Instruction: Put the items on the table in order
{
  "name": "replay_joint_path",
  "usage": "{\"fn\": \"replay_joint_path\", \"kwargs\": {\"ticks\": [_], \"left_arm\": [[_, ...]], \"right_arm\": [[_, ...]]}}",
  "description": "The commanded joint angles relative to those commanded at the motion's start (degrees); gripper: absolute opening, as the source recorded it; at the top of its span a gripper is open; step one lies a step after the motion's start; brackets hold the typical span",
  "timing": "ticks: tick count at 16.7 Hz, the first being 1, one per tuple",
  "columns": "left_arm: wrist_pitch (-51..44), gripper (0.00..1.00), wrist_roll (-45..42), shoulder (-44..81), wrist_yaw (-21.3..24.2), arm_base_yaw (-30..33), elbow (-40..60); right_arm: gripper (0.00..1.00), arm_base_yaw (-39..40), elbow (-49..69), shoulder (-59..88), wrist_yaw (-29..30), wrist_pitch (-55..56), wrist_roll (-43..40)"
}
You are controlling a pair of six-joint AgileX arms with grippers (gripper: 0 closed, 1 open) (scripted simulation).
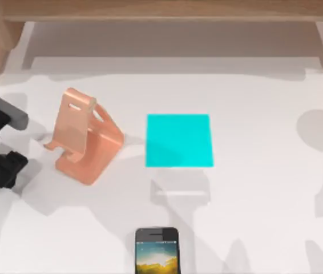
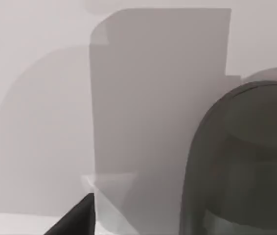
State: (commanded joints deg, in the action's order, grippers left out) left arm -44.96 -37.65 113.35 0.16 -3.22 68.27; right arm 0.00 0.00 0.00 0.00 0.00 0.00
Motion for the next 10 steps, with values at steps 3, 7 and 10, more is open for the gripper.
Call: {"fn": "replay_joint_path", "kwargs": {"ticks": [3, 7, 10], "left_arm": [[0.96, 1.0, -0.03, 0.49, 0.0, -0.02, -0.69], [0.96, 0.85, -0.03, 0.49, 0.0, -0.02, -0.69], [0.96, 0.62, -0.03, 0.49, 0.0, -0.02, -0.69]], "right_arm": [[1.0, 0.0, 0.0, 0.0, 0.0, 0.0, 0.0], [1.0, 0.0, 0.0, 0.0, 0.0, 0.0, 0.0], [1.0, 0.0, 0.0, 0.0, 0.0, 0.0, 0.0]]}}
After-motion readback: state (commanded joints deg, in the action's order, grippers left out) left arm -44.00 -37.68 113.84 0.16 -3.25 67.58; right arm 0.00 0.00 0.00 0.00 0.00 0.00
